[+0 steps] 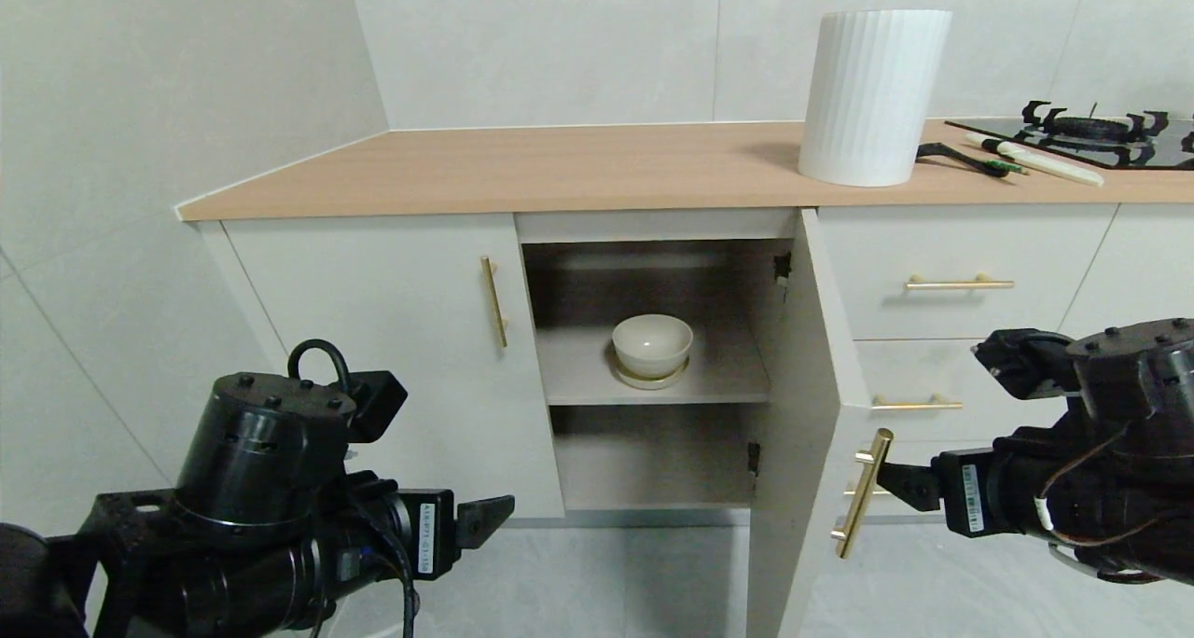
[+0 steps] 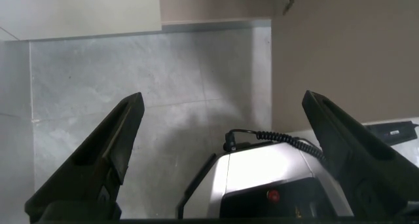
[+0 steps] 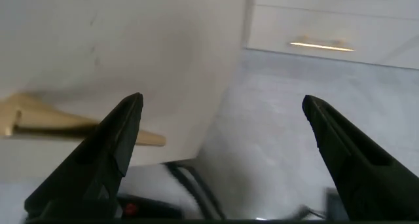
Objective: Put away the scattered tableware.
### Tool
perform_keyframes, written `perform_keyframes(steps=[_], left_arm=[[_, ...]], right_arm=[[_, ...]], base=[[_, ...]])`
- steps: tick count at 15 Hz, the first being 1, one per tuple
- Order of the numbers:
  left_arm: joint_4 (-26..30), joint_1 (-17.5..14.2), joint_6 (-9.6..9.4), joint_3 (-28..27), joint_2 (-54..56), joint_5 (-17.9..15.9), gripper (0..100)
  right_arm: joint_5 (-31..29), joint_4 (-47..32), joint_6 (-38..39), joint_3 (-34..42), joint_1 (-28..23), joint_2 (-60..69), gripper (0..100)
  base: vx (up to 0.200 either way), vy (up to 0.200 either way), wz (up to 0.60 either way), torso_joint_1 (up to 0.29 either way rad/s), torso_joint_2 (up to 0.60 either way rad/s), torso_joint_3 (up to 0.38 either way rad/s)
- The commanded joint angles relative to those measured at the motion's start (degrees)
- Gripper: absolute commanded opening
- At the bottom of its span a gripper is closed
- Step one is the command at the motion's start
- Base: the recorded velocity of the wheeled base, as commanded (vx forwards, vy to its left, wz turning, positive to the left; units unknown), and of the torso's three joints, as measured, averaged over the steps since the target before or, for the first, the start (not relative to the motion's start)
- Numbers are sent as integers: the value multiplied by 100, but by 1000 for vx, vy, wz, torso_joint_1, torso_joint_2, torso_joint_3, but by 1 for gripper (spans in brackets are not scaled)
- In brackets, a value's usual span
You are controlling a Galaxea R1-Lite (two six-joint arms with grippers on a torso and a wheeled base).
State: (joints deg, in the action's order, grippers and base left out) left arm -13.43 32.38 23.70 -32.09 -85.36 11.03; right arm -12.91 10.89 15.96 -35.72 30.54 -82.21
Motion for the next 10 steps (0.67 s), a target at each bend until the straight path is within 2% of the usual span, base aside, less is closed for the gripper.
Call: perform_keyframes(steps=[1,5,10], left_arm=[[-1,-3,3,1,2,4,100],[-1,-3,3,-8,19,13,100],[-151,-3,3,18,90,13,100]], right_arm=[[-1,151,30,74,93,-295,100],[-10,1276,435,276,365,-911,100],[289,1970,338,206,559,-1368,100]], base=[[0,0,0,0,0,0],[0,0,0,0,0,0],[0,0,0,0,0,0]])
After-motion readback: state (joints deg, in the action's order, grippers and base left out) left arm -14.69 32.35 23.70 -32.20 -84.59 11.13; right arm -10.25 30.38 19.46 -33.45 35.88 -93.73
